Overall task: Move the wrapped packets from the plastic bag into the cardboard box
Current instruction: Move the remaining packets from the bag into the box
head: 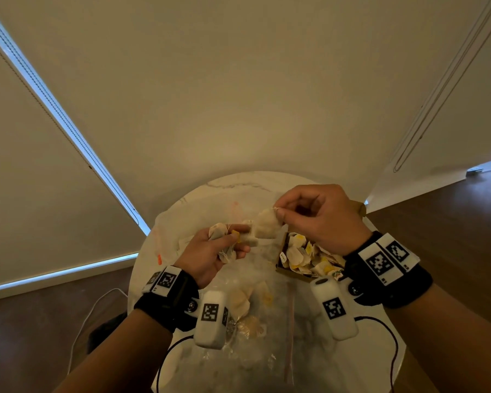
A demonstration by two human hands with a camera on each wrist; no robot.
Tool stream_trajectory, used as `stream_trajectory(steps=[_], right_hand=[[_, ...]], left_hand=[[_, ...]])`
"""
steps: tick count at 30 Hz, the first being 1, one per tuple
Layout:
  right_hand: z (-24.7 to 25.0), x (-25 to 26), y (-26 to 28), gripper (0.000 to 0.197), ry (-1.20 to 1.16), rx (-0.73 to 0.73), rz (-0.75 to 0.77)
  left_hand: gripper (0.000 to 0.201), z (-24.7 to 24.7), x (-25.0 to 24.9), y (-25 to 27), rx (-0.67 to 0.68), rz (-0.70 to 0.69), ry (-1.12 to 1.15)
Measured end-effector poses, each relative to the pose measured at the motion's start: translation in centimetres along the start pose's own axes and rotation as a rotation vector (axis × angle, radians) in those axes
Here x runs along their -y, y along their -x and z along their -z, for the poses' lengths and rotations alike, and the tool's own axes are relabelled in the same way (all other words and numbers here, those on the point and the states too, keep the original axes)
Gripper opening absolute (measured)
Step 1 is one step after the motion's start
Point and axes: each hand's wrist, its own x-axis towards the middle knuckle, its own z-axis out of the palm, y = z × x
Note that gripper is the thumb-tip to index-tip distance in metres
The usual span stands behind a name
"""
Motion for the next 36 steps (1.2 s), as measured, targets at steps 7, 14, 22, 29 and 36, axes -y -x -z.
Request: stream_trajectory(steps=[7,14,22,29,36], right_hand=[[0.3,-1.4,-0.3,0.005,0.078,-0.009,-0.103],[-0.1,-2.5,-0.1,0.006,0.109,0.006,-0.152],[-1.1,-6.1,1.6,0.038,0.022,0.302,-0.347],[-4.4,-7.6,3.5,0.016,-0.368,0.239,-0.594],[-4.4,-7.4,3.7,0.039,-0.383,0.286,-0.624]], left_hand=[[0.009,-1.8,-1.7,0.0,-0.113,-0.321,-0.292],[0.013,-3.5,-2.8,-0.4,-0.050,-0.416,-0.546],[0.015,-3.3,-3.8,-0.9,-0.134,-0.465,-0.583],[0.014,-3.3,-4.2,-1.9,-0.197,-0.431,-0.548],[0.016,-2.7,-3.9,-2.7,-0.236,-0.390,-0.562]])
